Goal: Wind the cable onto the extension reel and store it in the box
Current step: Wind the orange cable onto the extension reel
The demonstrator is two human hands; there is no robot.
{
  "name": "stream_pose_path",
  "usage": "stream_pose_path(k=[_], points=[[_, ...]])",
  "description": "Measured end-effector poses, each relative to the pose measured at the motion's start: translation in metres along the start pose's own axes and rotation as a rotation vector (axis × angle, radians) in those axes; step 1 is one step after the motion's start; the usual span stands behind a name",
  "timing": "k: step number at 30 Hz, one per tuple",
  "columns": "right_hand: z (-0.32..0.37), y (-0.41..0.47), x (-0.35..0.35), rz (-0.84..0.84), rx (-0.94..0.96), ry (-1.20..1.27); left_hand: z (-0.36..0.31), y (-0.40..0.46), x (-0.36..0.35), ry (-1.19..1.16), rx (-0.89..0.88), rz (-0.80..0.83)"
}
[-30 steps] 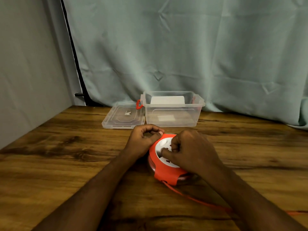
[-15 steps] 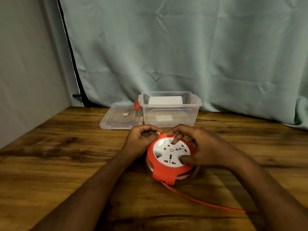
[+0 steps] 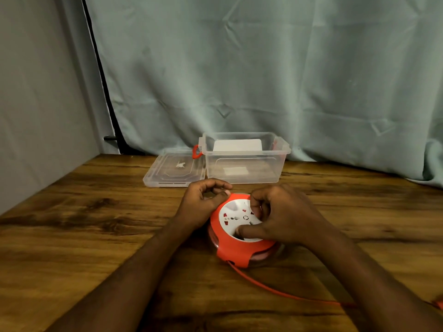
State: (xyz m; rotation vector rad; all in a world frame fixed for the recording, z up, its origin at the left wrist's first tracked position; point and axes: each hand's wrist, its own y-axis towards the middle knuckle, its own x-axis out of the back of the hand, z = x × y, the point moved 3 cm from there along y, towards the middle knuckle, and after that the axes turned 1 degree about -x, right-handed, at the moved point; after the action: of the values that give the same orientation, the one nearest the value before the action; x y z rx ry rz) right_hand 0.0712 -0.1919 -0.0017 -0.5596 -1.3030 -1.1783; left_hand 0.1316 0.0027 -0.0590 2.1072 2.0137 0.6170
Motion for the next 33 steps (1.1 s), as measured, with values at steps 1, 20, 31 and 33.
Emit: stream_pose_path(k=[1,20,31,33], points=[[0.0,0.0,-0.001,-0.018,0.001,-0.008,0.0,0.0,0.0,-0.001,-0.003,0.004],[0.012,0.005,-0.022,-0.164,-0.055,-0.053,-0.005,-0.001,0.0,0.024,-0.012,0.002],[-0.018,0.003,0.005,0.155,0.076,0.107,-0.006,-0.002,0.0,0.026,-0.004,0.003],[-0.02,0.003,0.004,0.182,0.062,0.171,-0.006,-0.002,0.0,0.032,-0.012,0.0]])
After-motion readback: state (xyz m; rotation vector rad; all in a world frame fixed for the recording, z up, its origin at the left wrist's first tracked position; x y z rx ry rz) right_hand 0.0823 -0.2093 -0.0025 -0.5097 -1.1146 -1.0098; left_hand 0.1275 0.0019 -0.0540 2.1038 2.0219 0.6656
